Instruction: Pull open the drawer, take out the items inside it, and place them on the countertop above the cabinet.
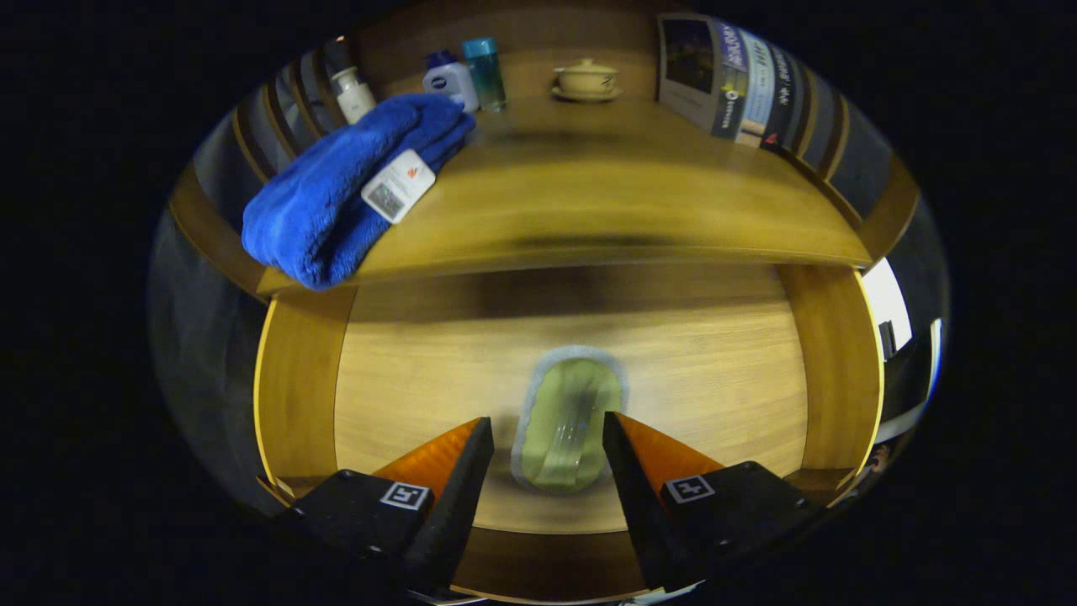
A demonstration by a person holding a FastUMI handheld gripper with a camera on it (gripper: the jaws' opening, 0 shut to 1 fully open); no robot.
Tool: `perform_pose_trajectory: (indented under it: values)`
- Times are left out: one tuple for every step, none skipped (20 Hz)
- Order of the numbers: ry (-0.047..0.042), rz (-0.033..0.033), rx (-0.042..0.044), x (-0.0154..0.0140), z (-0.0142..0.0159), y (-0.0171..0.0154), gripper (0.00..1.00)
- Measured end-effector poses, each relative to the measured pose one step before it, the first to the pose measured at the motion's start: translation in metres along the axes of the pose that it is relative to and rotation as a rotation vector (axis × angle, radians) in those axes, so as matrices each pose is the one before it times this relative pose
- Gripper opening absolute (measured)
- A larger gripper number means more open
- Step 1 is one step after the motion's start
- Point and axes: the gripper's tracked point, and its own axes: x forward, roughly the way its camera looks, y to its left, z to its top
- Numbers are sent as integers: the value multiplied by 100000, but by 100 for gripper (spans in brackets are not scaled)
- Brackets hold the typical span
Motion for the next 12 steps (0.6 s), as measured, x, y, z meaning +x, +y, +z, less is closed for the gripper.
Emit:
perform_pose_trajectory:
  values:
    - [2067, -409, -959, 191, -323, 6, 81]
    - [2562, 26, -306, 555, -421, 72, 78]
    - [2990, 397, 340, 295, -553, 140, 70]
    - [2127, -1196, 251, 383, -586, -203, 62]
    - [-175, 93, 1512, -285, 262, -101, 53]
    - [603, 1189, 422, -565, -52, 87, 44]
    - [-636, 448, 900, -162, 14, -2, 36]
    - [-193, 340, -160, -733, -13, -92, 27]
    - [-899, 223, -461, -547, -17, -90, 27]
    - [-1177, -130, -413, -922, 181, -127, 27]
    - [-1291, 38, -552, -1077, 211, -121, 27]
    - [-1531, -133, -450, -971, 332, -84, 27]
